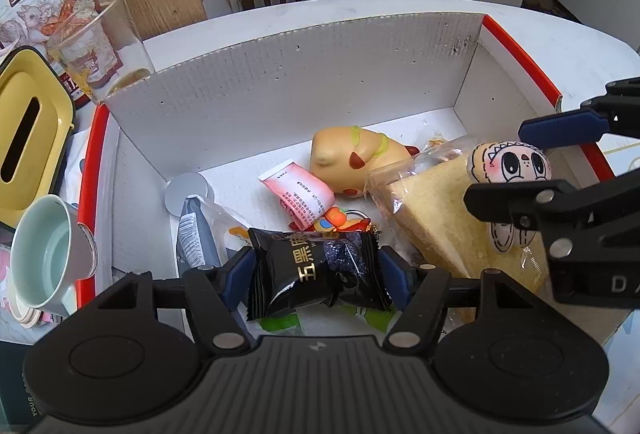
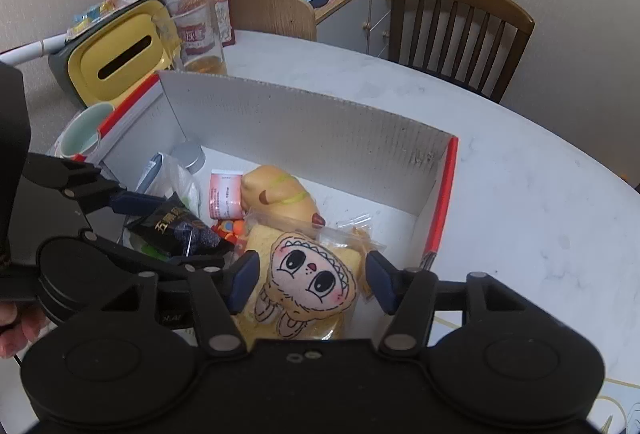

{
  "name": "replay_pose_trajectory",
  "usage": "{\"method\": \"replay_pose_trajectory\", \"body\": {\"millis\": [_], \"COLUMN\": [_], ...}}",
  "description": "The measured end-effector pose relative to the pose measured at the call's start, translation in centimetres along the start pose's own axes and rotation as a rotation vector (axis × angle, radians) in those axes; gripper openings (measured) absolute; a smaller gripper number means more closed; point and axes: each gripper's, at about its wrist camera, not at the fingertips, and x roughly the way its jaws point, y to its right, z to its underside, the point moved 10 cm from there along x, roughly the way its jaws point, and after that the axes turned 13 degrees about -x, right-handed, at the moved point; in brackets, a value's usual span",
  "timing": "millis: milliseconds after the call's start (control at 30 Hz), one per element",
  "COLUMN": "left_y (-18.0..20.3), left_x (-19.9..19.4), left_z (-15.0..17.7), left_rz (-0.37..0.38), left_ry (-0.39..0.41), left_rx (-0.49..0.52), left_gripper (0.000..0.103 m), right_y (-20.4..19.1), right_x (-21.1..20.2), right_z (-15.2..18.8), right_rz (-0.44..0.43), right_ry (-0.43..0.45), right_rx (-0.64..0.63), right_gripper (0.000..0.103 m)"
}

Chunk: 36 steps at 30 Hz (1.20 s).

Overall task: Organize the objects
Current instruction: 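Open both tools to drop the packet and keychain into the box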

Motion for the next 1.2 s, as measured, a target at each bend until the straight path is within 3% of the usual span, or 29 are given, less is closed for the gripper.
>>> {"method": "replay_pose_trajectory", "body": {"millis": [300, 933, 1033, 1200], "left_y": [0.0, 0.5, 0.5, 1.0], "left_x": [-1.2, -7.9, -9.1, -11.6], "left_z": [0.4, 1.2, 1.6, 2.4], "left_rz": [-0.007, 0.113, 0.125, 0.144], "left_ry": [0.031, 0.188, 0.212, 0.259], "left_rx": [-0.009, -0.138, -0.162, -0.177], "left_gripper": [0.070, 0.070, 0.080, 0.082], "right_y": [0.2, -0.4, -0.6, -1.0], "right_x": [-1.6, -7.8, -9.1, -11.2], "right_z": [-0.1, 0.9, 1.2, 1.9], "right_rz": [-0.005, -0.069, -0.078, -0.092], "right_ry": [0.032, 0.144, 0.174, 0.217], "right_rx": [-0.005, -0.036, -0.043, -0.041], "right_gripper": [0.063, 0.071, 0.073, 0.075]}}
